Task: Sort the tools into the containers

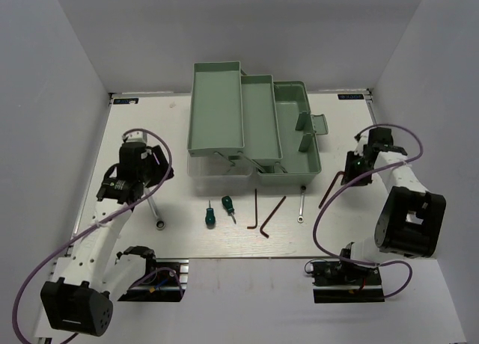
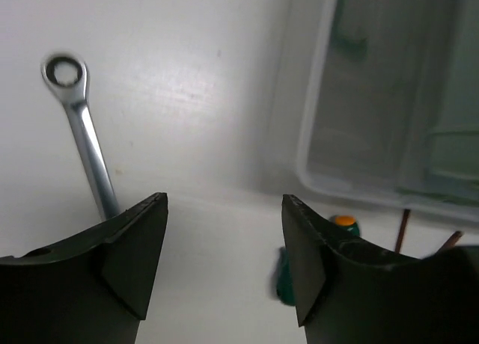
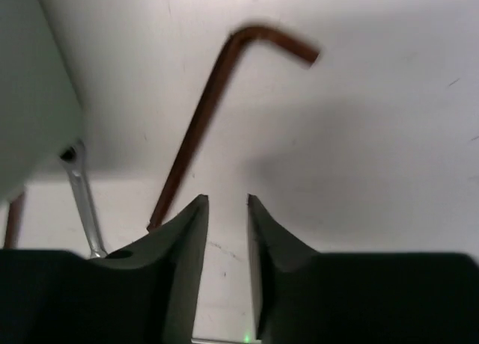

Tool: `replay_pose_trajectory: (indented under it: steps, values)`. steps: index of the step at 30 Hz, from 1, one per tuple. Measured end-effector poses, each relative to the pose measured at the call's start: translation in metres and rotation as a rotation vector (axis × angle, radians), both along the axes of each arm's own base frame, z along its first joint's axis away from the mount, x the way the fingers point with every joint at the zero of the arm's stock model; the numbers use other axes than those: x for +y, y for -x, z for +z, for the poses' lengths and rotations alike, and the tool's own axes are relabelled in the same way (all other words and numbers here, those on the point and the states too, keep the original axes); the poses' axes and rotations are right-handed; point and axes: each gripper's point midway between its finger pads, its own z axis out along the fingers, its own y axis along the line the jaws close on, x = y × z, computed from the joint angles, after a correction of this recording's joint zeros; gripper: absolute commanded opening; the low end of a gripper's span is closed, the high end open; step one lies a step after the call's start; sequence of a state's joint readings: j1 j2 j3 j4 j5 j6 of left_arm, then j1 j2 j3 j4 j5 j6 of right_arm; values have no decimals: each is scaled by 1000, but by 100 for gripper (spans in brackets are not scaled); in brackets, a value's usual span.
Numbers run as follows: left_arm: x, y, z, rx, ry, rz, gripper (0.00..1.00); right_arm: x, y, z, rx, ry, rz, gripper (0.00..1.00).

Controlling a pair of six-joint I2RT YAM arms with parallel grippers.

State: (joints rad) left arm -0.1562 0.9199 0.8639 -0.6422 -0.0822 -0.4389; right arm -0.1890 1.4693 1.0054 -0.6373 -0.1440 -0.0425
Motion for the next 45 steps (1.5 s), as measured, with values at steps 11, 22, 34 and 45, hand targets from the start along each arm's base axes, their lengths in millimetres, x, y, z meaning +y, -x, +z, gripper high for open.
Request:
replay_pose_trajectory:
  steps: [11,22,34,45]
  values:
    - [-21,38,-71,135,99,-87,77,29,38,-39,158,-6,4,49]
    - [-28,35,-59,82,128,-103,78,36,9,-64,236,111,-57,47]
    - [-57,44,-97,173,249,-205,44,22,9,-64,229,210,-125,0]
    - [-158,50,-36,9,381,-789,56,40,25,-18,138,80,20,0]
